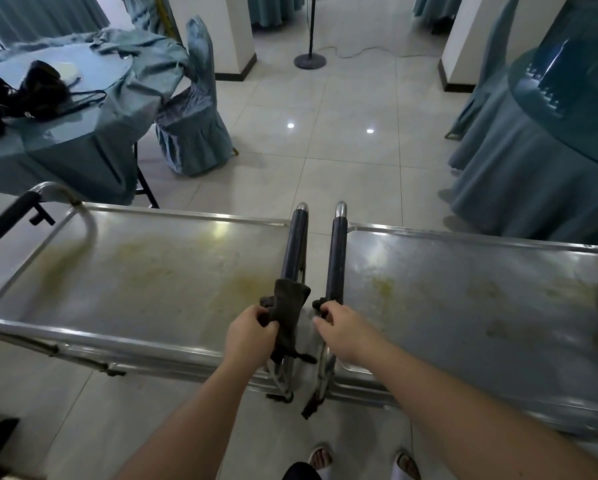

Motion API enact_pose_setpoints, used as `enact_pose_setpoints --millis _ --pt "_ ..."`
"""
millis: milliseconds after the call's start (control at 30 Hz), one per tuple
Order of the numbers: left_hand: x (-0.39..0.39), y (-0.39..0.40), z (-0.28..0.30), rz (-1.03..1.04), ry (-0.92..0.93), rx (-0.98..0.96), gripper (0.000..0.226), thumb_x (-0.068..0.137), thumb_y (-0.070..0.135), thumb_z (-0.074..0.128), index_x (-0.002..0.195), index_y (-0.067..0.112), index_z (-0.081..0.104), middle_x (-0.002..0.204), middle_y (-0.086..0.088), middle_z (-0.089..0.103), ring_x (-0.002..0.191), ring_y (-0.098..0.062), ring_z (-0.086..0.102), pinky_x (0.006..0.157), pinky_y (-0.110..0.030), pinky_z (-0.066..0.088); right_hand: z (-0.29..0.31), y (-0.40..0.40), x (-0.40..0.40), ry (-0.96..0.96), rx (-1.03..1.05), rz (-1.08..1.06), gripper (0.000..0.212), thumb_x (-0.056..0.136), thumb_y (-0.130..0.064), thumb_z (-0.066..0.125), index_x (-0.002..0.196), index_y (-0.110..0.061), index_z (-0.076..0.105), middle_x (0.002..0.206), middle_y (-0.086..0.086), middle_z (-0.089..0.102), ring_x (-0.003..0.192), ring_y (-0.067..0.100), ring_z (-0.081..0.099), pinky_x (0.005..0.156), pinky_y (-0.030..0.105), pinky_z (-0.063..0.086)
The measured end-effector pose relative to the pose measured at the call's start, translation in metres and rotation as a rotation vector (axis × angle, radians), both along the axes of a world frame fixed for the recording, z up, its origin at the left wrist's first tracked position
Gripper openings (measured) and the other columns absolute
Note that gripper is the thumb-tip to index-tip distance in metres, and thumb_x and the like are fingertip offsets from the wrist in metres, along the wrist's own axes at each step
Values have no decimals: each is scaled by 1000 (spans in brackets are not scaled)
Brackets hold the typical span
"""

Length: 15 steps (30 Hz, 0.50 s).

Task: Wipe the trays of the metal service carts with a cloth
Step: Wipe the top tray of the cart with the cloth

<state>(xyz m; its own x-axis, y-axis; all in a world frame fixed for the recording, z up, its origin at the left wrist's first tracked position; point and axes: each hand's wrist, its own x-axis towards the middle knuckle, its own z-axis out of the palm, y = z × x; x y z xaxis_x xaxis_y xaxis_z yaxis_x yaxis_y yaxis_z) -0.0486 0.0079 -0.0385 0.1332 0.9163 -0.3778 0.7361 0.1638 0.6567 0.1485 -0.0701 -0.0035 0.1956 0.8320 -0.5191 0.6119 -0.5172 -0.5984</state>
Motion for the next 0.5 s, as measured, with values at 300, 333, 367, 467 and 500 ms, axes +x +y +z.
enact_pose_setpoints --millis 300,333,367,467,500 --pt "32 -20 56 -80 -484 -57 14 95 23 76 107 29 73 95 7 79 87 -9 77 78 -35 66 10 -14 22 798 72 -493 45 101 -53 60 132 -19 65 117 0 78 108 19 72 89 32 55" --pt "41 -22 62 -107 -532 -81 14 93 25 77 106 29 74 96 6 79 89 -12 78 80 -39 66 11 -18 28 923 80 -530 46 99 -54 64 129 -19 68 114 0 79 107 20 75 87 31 58" --pt "50 -25 67 -140 -571 -108 16 89 29 78 105 30 75 97 4 79 92 -15 78 81 -41 66 12 -23 36 1033 87 -558 49 96 -55 68 129 -18 70 118 4 78 110 23 75 91 35 59" --pt "77 -34 71 -222 -587 -159 20 80 39 79 100 37 76 100 0 79 93 -21 79 81 -43 66 10 -42 64 1203 120 -606 60 91 -48 77 137 -11 67 134 18 70 124 37 68 103 49 56" --pt "87 -37 69 -244 -563 -161 20 82 38 80 101 37 76 98 1 79 91 -20 79 80 -43 66 9 -48 74 1213 148 -630 59 91 -43 78 139 -10 65 134 20 69 123 39 68 98 49 58"
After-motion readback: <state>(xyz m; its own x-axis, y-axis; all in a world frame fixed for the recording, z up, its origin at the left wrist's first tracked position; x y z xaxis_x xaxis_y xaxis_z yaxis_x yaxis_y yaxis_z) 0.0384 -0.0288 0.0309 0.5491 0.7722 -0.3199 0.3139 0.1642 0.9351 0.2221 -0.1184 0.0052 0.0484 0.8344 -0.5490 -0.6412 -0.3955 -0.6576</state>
